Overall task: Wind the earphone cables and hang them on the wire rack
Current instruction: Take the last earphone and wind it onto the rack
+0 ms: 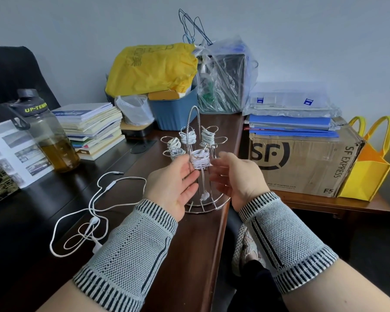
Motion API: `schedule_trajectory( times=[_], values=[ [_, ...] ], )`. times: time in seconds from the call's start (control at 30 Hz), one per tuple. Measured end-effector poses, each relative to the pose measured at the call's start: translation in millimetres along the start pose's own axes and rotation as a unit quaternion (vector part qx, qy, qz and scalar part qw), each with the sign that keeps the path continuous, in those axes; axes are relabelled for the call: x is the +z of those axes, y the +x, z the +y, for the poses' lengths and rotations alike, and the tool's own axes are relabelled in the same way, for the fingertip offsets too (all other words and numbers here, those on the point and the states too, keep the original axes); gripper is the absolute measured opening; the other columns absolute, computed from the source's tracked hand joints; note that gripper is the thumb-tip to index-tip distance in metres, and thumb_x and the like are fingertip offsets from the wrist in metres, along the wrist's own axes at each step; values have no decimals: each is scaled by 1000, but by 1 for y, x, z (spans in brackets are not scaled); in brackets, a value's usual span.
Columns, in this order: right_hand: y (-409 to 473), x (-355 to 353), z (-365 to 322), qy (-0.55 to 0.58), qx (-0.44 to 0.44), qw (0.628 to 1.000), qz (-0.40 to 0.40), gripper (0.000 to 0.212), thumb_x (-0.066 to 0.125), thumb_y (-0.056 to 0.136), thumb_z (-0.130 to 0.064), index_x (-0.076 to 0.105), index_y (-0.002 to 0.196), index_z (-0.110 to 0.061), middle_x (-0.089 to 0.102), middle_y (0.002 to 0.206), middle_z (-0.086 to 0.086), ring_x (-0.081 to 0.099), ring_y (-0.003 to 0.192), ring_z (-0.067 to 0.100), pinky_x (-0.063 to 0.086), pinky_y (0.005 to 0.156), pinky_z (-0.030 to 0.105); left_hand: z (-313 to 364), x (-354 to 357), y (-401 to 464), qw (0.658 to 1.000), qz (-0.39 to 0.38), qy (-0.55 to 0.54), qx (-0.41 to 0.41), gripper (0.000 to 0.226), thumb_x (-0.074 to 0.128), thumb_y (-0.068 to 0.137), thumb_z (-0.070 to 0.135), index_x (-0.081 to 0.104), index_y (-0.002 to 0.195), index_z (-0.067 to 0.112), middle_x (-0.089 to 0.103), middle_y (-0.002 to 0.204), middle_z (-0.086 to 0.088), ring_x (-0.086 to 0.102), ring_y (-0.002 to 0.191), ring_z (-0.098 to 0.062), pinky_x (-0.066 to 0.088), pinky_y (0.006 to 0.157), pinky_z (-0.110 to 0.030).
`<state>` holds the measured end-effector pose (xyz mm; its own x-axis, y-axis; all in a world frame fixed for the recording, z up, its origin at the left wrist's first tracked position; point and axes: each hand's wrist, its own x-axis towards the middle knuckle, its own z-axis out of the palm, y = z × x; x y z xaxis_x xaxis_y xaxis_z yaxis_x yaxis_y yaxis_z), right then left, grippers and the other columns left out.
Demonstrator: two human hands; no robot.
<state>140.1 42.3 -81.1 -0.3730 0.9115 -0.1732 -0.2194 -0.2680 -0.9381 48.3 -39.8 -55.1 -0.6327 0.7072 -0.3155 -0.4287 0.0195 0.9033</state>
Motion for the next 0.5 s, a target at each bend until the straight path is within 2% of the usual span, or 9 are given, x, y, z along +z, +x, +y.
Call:
schedule_trajectory(
  times=[0.1, 0.17, 0.2, 0.27, 0.33, 0.43, 0.5],
  values=[
    [3, -8, 13, -119, -40, 992, 28, 22, 53, 84, -4, 72, 75, -13, 71, 82, 15, 52, 63, 20, 38, 56, 27, -6, -6, 4, 1000, 16, 11, 2, 15, 57, 96, 20, 67, 96, 9, 72, 102, -3, 69, 94, -14, 53, 79, -29],
    [4, -10, 21, -247, -84, 965, 18, 28, 51, 81, 1, 73, 83, -17, 74, 86, 10, 52, 53, 10, 41, 54, 23, -11, -10, 8, 999, 27, 30, 0, 13, 57, 95, 18, 69, 97, 12, 73, 100, 1, 68, 92, -10, 49, 76, -27],
    [4, -11, 24, -299, -103, 949, 9, 30, 52, 81, 0, 73, 91, -17, 73, 90, 5, 55, 54, 5, 46, 56, 22, -13, -11, 10, 999, 33, 40, 0, 13, 58, 94, 19, 69, 98, 14, 74, 98, 3, 68, 92, -8, 46, 74, -27],
    [6, -10, 30, -384, -123, 915, -3, 31, 58, 80, -5, 72, 105, -17, 71, 99, -2, 64, 79, 7, 54, 77, 27, -19, -14, 14, 998, 42, 51, 0, 13, 58, 93, 19, 70, 97, 15, 74, 95, 6, 67, 92, -6, 41, 72, -27],
    [5, -9, 37, -453, -127, 882, -13, 29, 65, 80, -16, 70, 108, -19, 70, 102, -5, 64, 96, 13, 51, 91, 31, -22, -15, 17, 998, 47, 53, 2, 13, 58, 93, 18, 70, 95, 15, 74, 93, 5, 66, 92, -6, 41, 76, -29],
    [5, -7, 47, -477, -160, 864, 4, 25, 68, 80, -25, 67, 104, -20, 68, 99, -6, 62, 93, 12, 49, 85, 25, -21, -15, 20, 998, 51, 44, 11, 11, 58, 94, 15, 69, 95, 12, 73, 94, 2, 66, 92, -8, 42, 88, -34],
    [6, -7, 50, -467, -180, 865, 38, 29, 65, 81, -21, 61, 109, -20, 62, 106, -4, 58, 90, 10, 44, 80, 21, -21, -19, 25, 997, 55, 53, 27, 9, 59, 93, 13, 68, 90, 13, 73, 94, 0, 66, 94, -11, 43, 87, -36]
  ],
)
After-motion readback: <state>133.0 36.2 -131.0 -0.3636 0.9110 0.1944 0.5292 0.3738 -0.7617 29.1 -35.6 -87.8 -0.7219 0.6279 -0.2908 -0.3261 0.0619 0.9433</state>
